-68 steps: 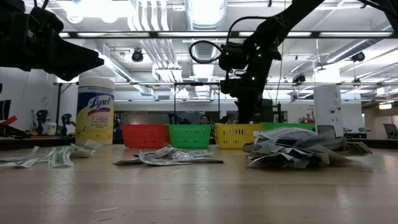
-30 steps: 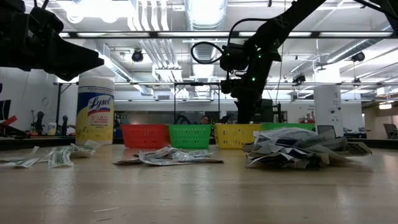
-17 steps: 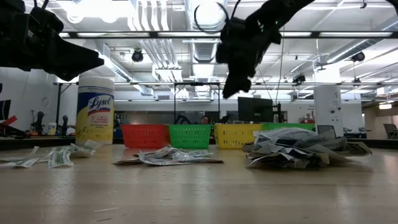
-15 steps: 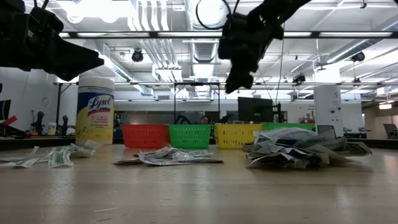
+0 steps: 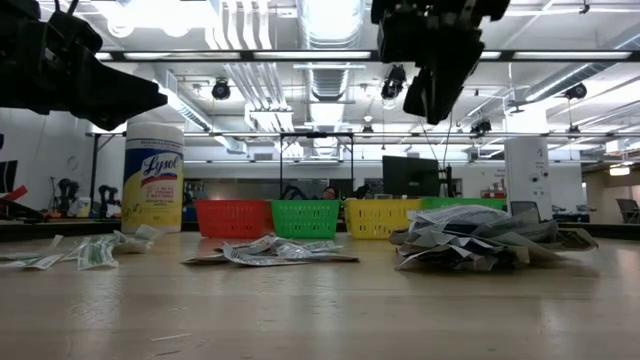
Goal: Pick & Place First Aid Supplies
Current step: Put the blue alcohol pad into the yellow bin
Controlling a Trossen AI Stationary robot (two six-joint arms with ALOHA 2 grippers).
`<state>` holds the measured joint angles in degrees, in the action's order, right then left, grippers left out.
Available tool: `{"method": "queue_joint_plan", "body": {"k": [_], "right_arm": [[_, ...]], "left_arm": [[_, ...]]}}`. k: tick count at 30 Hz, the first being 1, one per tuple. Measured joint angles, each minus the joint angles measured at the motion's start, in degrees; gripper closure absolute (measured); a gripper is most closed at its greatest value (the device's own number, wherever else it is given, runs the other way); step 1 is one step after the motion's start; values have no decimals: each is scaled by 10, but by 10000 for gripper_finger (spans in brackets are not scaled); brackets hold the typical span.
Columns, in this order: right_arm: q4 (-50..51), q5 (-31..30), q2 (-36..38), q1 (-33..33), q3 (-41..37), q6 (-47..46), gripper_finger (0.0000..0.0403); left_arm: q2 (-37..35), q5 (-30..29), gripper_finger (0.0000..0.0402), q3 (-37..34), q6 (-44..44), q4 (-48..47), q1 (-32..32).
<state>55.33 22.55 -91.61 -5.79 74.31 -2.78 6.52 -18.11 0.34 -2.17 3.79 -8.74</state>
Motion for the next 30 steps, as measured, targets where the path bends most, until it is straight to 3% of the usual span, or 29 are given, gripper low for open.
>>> {"method": "queue_joint_plan", "body": {"k": [8, 30], "right_arm": [[-9, -64, -3, 57, -6, -26, 296], [-34, -62, -3, 125, -137, -136, 296]], "left_arm": [[0, 0, 243, 0, 0, 0, 0], [0, 0, 243, 0, -10, 0, 0]]}}
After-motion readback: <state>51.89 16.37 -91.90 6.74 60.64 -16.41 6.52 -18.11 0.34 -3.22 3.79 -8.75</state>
